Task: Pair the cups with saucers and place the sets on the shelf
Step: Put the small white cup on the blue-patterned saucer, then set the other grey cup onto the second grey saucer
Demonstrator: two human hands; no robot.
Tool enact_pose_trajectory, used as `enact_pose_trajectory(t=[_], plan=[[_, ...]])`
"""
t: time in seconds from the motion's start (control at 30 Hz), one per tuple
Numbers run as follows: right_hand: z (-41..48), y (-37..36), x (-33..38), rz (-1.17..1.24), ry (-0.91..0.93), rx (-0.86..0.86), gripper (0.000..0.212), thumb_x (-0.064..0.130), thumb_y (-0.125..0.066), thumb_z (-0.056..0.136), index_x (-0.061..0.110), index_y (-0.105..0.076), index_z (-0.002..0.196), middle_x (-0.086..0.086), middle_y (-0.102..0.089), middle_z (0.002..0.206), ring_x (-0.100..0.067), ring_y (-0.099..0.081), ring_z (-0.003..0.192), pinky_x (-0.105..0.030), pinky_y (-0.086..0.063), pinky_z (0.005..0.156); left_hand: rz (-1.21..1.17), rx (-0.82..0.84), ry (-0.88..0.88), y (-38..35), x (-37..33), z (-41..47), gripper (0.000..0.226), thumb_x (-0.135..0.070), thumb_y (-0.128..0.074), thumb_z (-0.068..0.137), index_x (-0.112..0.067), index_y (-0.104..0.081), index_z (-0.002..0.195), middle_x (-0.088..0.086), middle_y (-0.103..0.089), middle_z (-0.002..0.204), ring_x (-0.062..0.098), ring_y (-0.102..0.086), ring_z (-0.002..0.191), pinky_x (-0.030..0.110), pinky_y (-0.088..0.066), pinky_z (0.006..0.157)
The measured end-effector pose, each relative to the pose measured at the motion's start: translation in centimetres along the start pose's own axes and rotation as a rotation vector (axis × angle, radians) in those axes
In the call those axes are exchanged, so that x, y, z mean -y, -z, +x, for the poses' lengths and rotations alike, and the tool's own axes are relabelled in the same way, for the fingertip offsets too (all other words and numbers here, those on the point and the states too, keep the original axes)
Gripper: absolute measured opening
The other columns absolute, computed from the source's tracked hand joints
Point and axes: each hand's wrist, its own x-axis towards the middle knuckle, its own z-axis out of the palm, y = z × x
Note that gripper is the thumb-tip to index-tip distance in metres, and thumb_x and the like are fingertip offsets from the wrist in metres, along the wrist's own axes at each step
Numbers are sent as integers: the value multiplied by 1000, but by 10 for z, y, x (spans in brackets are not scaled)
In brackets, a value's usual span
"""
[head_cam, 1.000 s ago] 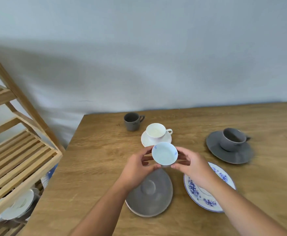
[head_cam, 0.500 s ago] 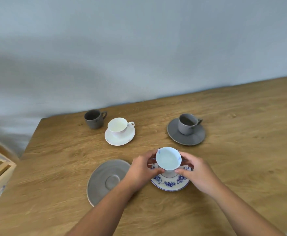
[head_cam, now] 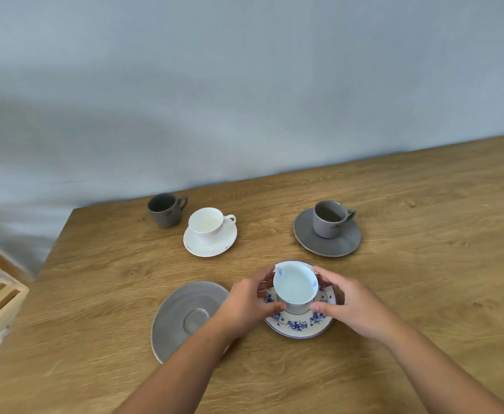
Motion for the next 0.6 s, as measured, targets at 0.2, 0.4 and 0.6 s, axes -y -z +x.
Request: enact_pose_trajectory(t=[0.2,0.4,0.6], plan=[[31,43,36,19,120,-88,53,20,-72,79,26,-53,128,13,-64,114,-4,-59,108,-24,-45,94,0,-99,-29,78,-12,11,81,-5,-77,75,-14,-36,144,0,-51,138,14,-51,128,26,-40,106],[106,15,115,46,296,-94,31,17,-68,83,28,-64,112,11,-68,105,19,-58,83,-4,-43,78,-33,-352,32,171,-11,25,70,-16,-76,78,-15,-42,141,1,-53,139,14,-52,126,32,-43,104],[208,-37,180,-101,307,60,42,22,-66,84,16,-59,125,2,-61,130,-10,-55,120,-20,-37,100,-67,-471,124,232,14,56,70,-16,-75,79,-13,-42,141,5,-48,144,15,-48,128,27,-41,98]])
